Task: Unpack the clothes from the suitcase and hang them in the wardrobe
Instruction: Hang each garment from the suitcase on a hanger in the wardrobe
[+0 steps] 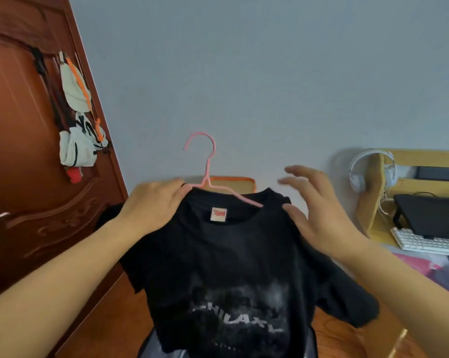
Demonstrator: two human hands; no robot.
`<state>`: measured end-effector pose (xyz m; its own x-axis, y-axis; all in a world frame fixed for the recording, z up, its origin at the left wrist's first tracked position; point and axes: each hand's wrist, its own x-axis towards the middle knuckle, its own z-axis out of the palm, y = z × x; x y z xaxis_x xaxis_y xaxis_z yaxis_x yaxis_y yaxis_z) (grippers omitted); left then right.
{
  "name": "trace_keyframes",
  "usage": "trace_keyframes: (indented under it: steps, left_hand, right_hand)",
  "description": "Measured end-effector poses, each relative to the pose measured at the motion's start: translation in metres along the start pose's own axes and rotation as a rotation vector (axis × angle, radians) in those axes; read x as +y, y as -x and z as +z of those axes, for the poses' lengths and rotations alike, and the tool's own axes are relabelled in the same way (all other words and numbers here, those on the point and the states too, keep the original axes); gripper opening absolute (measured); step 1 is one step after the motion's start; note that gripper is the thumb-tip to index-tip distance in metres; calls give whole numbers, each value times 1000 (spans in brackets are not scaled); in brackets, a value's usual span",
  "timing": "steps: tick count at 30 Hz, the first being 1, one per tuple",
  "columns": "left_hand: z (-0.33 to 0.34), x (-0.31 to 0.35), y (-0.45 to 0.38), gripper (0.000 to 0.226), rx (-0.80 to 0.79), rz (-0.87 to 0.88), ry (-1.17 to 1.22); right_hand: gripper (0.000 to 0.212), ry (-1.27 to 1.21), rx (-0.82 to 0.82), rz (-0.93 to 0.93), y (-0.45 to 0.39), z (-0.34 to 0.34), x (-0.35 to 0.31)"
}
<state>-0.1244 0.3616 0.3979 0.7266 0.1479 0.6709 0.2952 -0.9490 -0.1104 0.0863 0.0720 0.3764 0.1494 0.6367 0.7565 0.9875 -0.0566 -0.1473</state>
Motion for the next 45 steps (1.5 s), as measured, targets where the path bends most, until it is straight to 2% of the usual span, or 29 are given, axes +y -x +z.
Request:
trace_keyframes:
  steps: [1,3,5,9,12,13,14,16,17,18,20,22,23,24,25,27,29,31,33,36,39,41,42,45]
  left_hand:
    - [-5,10,-5,53,13,-69,69]
    - [-15,23,-11,51,5,-127,149]
    - [-23,34,-15,58,-57,-133,176]
    - [-34,56,-26,69,-105,-100,186]
    - [-42,48,-7,53,62,-59,14]
    - [-40,41,9,49,130,-128,-35]
    - [-36,33,25,51,170,-277,-14]
    - [-25,21,50,51,143,-612,254]
    - [-19,15,58,36,137,-697,394]
    - [-11,4,63,18,156,-716,447]
    - [-10,-22,64,29,151,-749,393]
    - [-19,-47,59,42,-37,-832,245]
    - [-24,-55,55,40,-163,-845,135]
    - [-26,-59,51,35,-214,-809,77]
    - [-30,-52,46,33,-191,-731,105]
    - [-47,-13,34,38,-95,-539,377]
    - [-58,31,27,44,-220,-359,515]
    - [-54,55,35,33,-344,-234,347]
    - [-50,53,50,32,-281,-239,213]
    - [-53,36,79,45,-211,-242,53]
    - [-64,21,96,50,-240,-189,-97]
    - [-77,8,104,47,-236,-163,-216]
    - [-88,0,106,44,-204,-188,-218]
    - [-132,-40,122,36,-48,-358,-75]
  right_hand:
    - [36,-17,-69,123,-4,3,3]
    - [23,27,-305,310,-8,7,11]
    - [30,102,-398,320,-6,12,12]
    - [31,179,-237,148,-12,13,-5]
    - [34,251,-43,142,-17,0,2]
    - [37,266,17,154,-16,-7,8]
    - [39,258,57,178,-16,-13,14]
    - [39,202,60,233,-17,-21,24]
    - [39,199,37,246,-18,-22,26]
    - [39,235,28,236,-18,-23,28]
    - [45,352,19,151,-15,-26,29]
    - [48,360,-32,83,-8,-26,32]
    - [49,324,-48,75,-5,-23,34]
    - [50,272,-59,93,-4,-20,34]
    - [49,207,-63,123,-4,-16,31]
    - [48,84,-55,166,-8,-6,22]
    - [48,9,-94,168,-15,1,12]
    - [37,-54,-153,147,-21,6,4]
    - [30,-203,-227,117,-25,10,-5]
    - [32,-383,-256,93,-25,21,-23]
    - [25,-511,3,71,-29,40,-56]
    - [30,-622,71,31,-38,51,-79]
    - [38,-601,31,23,-43,59,-85]
    - [49,-262,-193,22,-61,80,-94]
